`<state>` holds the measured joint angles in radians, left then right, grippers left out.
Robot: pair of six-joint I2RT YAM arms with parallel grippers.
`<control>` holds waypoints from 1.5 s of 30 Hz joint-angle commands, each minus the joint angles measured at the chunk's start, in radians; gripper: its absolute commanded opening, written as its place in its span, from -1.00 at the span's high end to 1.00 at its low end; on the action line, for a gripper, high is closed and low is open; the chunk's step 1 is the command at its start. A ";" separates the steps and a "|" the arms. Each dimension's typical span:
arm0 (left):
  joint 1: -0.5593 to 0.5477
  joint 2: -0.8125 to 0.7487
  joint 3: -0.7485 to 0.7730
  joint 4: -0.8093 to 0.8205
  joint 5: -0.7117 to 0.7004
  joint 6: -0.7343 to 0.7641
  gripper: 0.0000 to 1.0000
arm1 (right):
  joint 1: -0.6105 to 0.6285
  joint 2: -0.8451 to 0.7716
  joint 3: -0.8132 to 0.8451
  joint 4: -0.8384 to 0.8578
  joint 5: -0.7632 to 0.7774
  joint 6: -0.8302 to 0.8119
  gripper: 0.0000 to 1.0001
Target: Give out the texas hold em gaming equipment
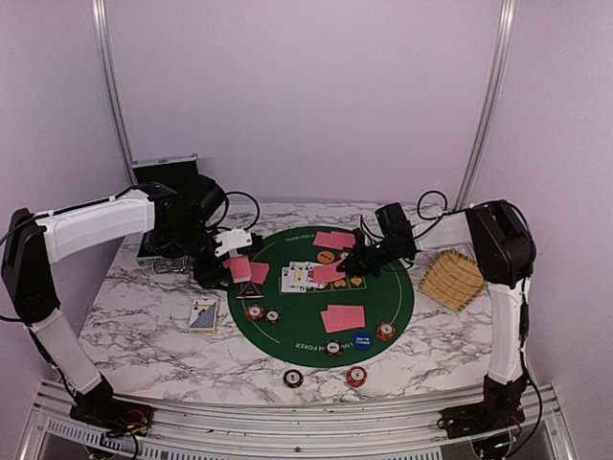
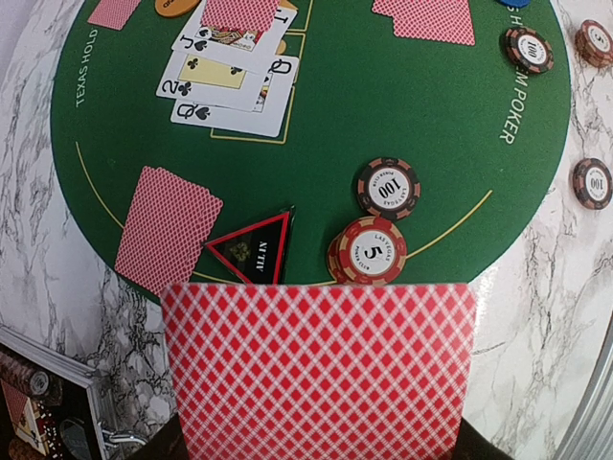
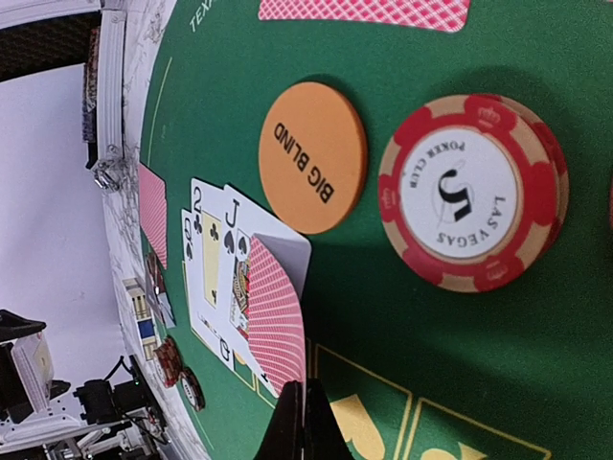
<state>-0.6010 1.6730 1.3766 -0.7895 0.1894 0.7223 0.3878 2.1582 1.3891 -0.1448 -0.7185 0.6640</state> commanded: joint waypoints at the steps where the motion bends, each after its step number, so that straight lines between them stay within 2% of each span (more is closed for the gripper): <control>1: 0.006 -0.025 -0.008 0.005 0.005 0.008 1.00 | -0.004 0.014 0.044 -0.098 0.065 -0.076 1.00; 3: 0.006 -0.023 -0.007 0.004 0.007 0.008 1.00 | -0.004 0.012 0.047 -0.119 0.076 -0.090 0.91; 9: 0.006 -0.021 0.000 0.004 0.010 0.004 1.00 | -0.004 0.009 0.063 -0.172 0.103 -0.133 0.41; 18: 0.005 -0.028 -0.007 0.005 0.014 0.002 1.00 | 0.002 -0.022 0.117 -0.300 0.243 -0.203 -0.11; 23: 0.005 -0.027 -0.003 0.005 0.016 0.002 1.00 | 0.006 -0.098 0.126 -0.337 0.321 -0.217 -0.36; 26: 0.006 -0.026 -0.001 0.004 0.016 0.002 1.00 | 0.022 -0.160 0.092 -0.274 0.281 -0.177 -0.53; 30: 0.006 -0.027 0.001 0.004 0.022 -0.001 1.00 | 0.084 -0.211 0.068 -0.144 0.153 -0.089 -0.69; 37: 0.004 -0.020 0.012 0.006 0.033 -0.012 1.00 | 0.232 -0.168 0.079 0.126 -0.051 0.122 -0.93; 45: 0.004 -0.024 0.016 0.004 0.033 -0.012 1.00 | 0.333 -0.082 0.133 0.263 -0.132 0.227 -0.95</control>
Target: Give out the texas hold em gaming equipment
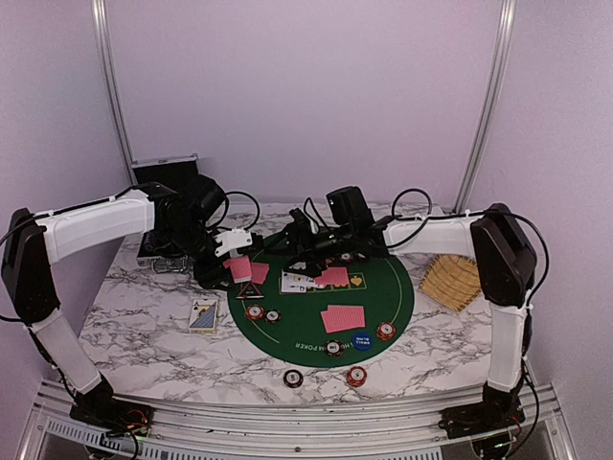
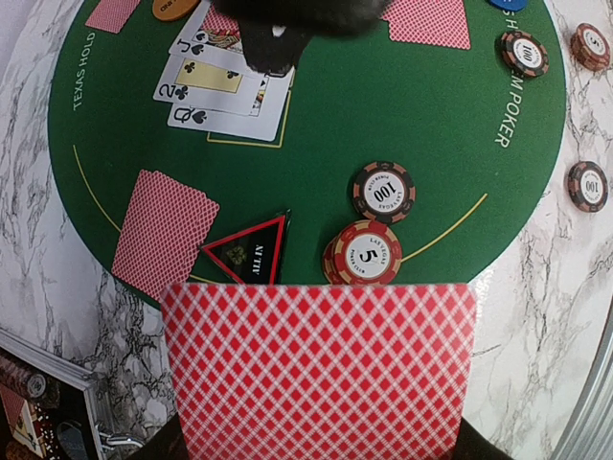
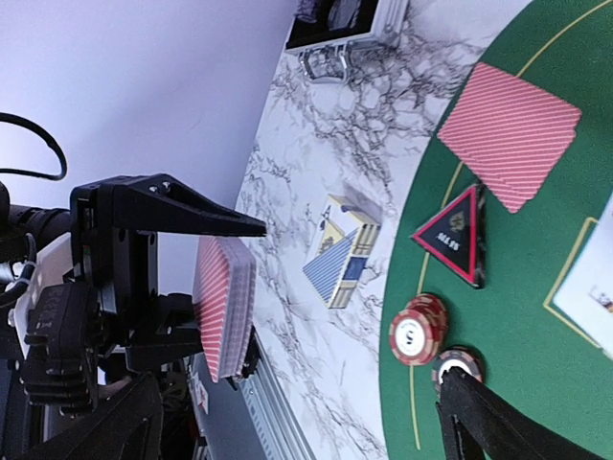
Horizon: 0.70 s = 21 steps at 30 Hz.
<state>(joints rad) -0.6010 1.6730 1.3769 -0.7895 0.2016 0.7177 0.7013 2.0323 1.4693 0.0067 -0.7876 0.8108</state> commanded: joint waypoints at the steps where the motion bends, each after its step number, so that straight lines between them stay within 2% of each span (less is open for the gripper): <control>1: 0.004 -0.024 0.017 0.004 0.021 -0.007 1.00 | 0.026 0.052 0.056 0.118 -0.068 0.088 -0.94; 21: 0.004 -0.017 0.030 0.005 0.031 -0.010 1.00 | 0.090 0.200 0.142 0.314 -0.126 0.263 -0.75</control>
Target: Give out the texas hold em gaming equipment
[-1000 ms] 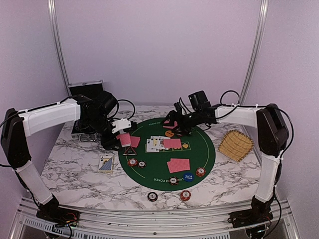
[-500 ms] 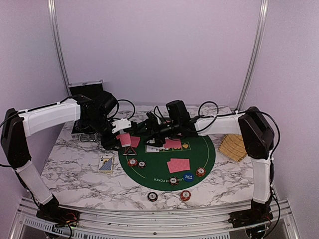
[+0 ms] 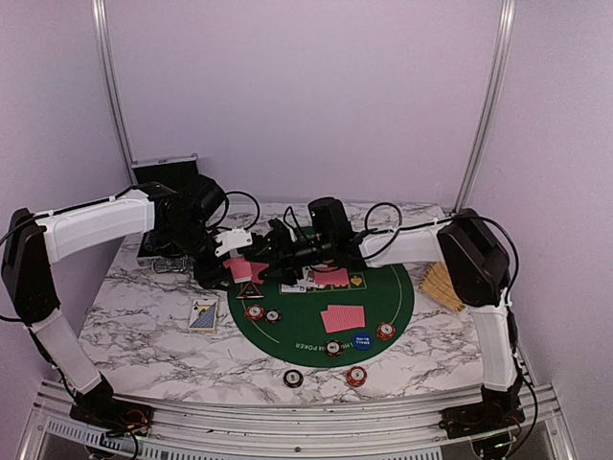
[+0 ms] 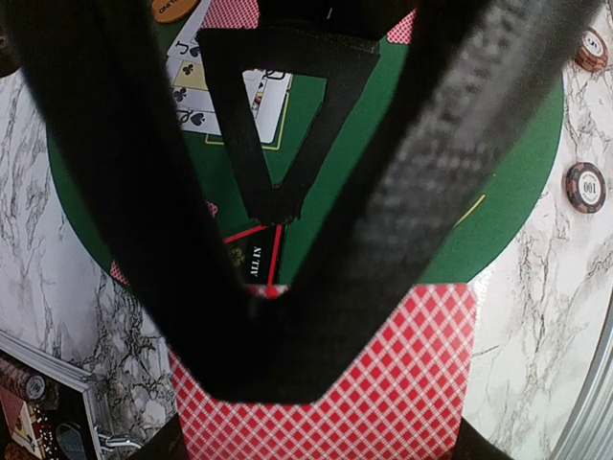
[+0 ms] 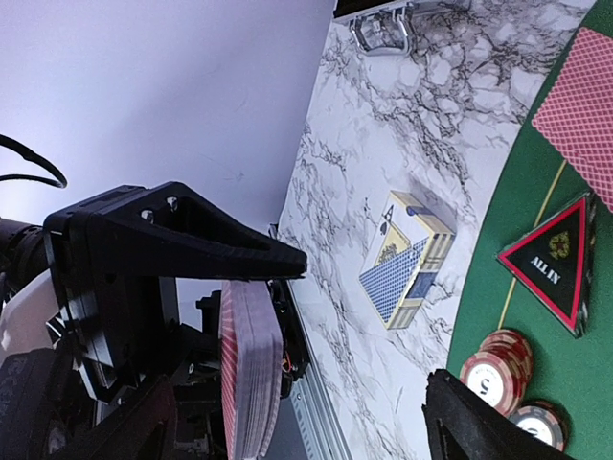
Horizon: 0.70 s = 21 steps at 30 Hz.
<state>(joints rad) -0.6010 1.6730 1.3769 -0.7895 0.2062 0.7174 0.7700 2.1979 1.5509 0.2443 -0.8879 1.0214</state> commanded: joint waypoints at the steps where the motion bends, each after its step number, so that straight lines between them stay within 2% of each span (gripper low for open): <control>1: 0.004 -0.015 0.031 0.004 0.028 -0.010 1.00 | 0.024 0.042 0.071 0.083 -0.028 0.058 -0.74; 16: 0.004 -0.016 0.037 0.004 0.038 -0.015 1.00 | 0.054 0.155 0.175 0.169 -0.051 0.163 -0.63; 21: 0.004 -0.019 0.035 0.005 0.038 -0.014 1.00 | 0.054 0.175 0.190 0.164 -0.056 0.170 -0.40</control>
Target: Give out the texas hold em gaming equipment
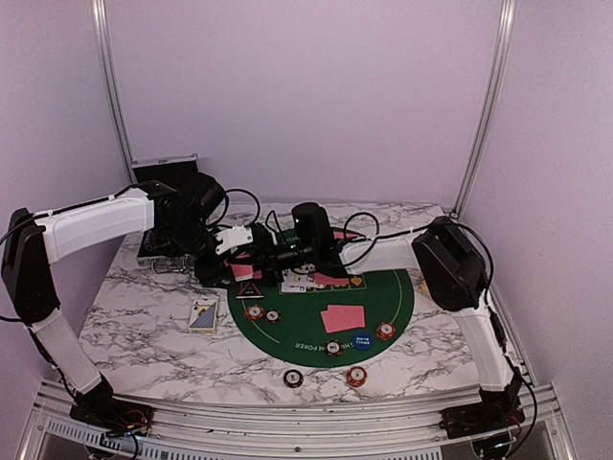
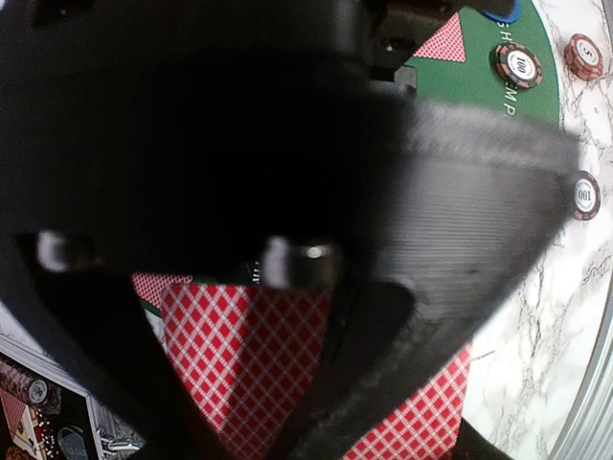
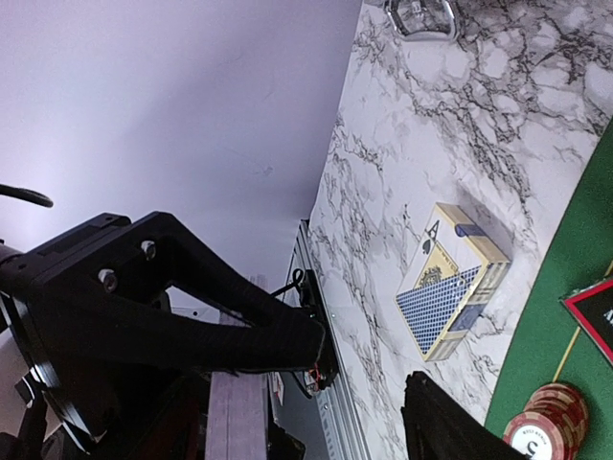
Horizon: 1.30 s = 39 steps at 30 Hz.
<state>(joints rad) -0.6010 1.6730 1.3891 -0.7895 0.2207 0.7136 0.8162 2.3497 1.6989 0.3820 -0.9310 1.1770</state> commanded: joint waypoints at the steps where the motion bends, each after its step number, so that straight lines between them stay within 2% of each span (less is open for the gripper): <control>1: 0.004 -0.020 0.022 0.004 0.024 -0.010 1.00 | 0.008 0.026 0.043 0.010 -0.013 0.007 -0.36; 21: 0.004 -0.029 0.015 0.005 0.014 -0.011 1.00 | -0.046 -0.092 -0.104 -0.081 0.009 -0.104 -0.09; 39: 0.007 -0.025 -0.004 0.006 -0.009 -0.003 1.00 | -0.058 -0.188 -0.168 -0.080 0.000 -0.106 0.35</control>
<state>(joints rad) -0.6022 1.6730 1.3880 -0.7902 0.2199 0.7139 0.7689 2.2135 1.5497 0.3233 -0.9333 1.0801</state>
